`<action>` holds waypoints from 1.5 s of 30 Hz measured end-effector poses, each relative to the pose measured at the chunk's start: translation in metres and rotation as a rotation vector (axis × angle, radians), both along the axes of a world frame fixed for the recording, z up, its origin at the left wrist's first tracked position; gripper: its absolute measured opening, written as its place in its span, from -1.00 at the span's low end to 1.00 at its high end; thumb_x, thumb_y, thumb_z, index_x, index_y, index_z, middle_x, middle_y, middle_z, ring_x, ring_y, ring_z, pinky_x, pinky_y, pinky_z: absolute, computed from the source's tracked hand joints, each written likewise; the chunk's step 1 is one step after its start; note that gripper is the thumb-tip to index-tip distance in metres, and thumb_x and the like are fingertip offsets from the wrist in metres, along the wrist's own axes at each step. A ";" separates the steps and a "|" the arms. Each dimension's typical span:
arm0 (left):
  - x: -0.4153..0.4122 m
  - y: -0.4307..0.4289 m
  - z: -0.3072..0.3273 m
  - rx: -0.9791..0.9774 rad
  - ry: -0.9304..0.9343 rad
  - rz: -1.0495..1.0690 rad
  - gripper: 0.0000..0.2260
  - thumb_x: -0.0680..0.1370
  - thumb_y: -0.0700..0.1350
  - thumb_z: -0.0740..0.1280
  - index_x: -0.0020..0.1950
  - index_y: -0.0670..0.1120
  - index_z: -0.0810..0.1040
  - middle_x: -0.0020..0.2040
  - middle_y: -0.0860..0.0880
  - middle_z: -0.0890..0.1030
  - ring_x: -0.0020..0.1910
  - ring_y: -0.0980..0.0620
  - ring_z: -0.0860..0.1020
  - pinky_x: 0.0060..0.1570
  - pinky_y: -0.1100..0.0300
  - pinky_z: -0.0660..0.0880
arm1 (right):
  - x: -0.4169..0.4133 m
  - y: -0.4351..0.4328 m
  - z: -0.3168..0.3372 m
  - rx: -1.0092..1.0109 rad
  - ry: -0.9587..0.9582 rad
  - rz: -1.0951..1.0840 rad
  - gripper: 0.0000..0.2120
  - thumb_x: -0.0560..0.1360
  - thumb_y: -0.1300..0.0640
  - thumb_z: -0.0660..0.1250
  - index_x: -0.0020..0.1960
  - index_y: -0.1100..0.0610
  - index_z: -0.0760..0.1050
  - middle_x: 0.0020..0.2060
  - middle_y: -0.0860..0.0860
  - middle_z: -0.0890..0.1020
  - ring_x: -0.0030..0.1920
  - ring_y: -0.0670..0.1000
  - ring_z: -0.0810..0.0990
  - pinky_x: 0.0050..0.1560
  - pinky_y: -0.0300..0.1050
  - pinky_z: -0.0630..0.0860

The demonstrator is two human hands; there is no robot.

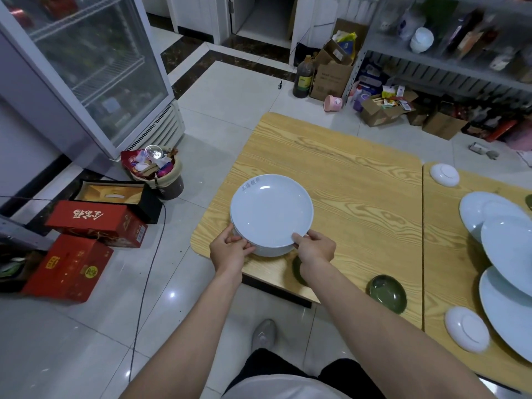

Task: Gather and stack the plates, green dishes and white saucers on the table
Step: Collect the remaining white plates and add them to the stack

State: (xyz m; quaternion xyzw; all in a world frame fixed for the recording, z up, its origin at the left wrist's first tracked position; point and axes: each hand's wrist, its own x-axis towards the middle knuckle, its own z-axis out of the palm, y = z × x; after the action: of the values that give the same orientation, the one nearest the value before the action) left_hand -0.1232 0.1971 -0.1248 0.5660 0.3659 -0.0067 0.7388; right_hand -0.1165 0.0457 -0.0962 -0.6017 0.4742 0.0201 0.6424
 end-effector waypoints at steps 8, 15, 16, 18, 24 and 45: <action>-0.011 -0.017 0.026 0.697 -0.121 -0.192 -0.78 0.57 -0.22 0.31 0.17 -0.07 0.65 0.06 0.02 0.59 0.08 0.00 0.55 0.06 0.13 0.49 | -0.012 -0.036 0.004 -0.081 -0.021 0.373 -0.58 0.50 0.15 0.46 0.34 0.12 0.53 0.19 0.03 0.61 0.13 0.01 0.59 0.24 -0.06 0.53; -0.018 -0.099 0.054 1.223 -0.319 -0.969 -0.52 0.61 0.15 0.22 0.50 0.02 0.38 0.53 0.00 0.32 0.52 -0.02 0.18 0.46 0.05 0.12 | -0.051 -0.148 0.042 -0.728 -0.012 1.148 -0.29 0.58 -0.11 0.31 0.62 0.00 0.08 0.60 0.05 0.10 0.58 0.06 0.06 0.51 -0.05 0.09; -0.022 -0.117 0.057 1.275 -0.337 -1.044 -0.49 0.62 0.18 0.19 0.53 0.03 0.32 0.57 0.00 0.24 0.55 -0.04 0.13 0.49 0.03 0.08 | -0.062 -0.170 0.049 -0.835 0.009 1.190 -0.28 0.59 -0.15 0.27 0.63 -0.01 0.02 0.61 0.06 0.05 0.59 0.08 0.03 0.52 -0.03 0.08; -0.032 -0.155 0.065 1.382 -0.392 -1.148 -0.45 0.62 0.22 0.14 0.57 0.05 0.25 0.60 0.00 0.16 0.58 -0.07 0.08 0.52 0.00 0.03 | -0.087 -0.214 0.064 -1.033 0.026 1.220 -0.28 0.61 -0.19 0.21 0.63 -0.01 -0.03 0.61 0.09 0.02 0.59 0.11 0.03 0.51 0.01 0.13; -0.086 -0.277 0.093 1.521 -0.576 -1.213 -0.43 0.60 0.25 0.12 0.57 0.07 0.22 0.61 -0.02 0.14 0.58 -0.10 0.06 0.52 -0.06 -0.02 | -0.169 -0.330 0.100 -1.339 0.098 1.064 -0.31 0.62 -0.23 0.09 0.63 0.00 -0.06 0.60 0.09 0.03 0.59 0.13 0.01 0.52 0.10 0.07; -0.121 -0.526 0.110 1.455 -0.907 -1.408 -0.44 0.62 0.23 0.09 0.58 0.05 0.18 0.61 -0.03 0.12 0.58 -0.10 0.07 0.53 -0.05 0.02 | -0.261 -0.532 0.101 -1.263 0.250 0.618 -0.33 0.63 -0.11 0.15 0.63 0.05 -0.03 0.60 0.07 0.07 0.59 0.07 0.00 0.55 0.04 -0.03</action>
State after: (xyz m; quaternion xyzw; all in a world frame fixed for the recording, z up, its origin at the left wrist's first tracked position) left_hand -0.2442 -0.3290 -0.0153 0.8961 -0.4253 -0.0008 0.1267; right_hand -0.3778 -0.4862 0.0044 -0.9588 0.2733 -0.0082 0.0769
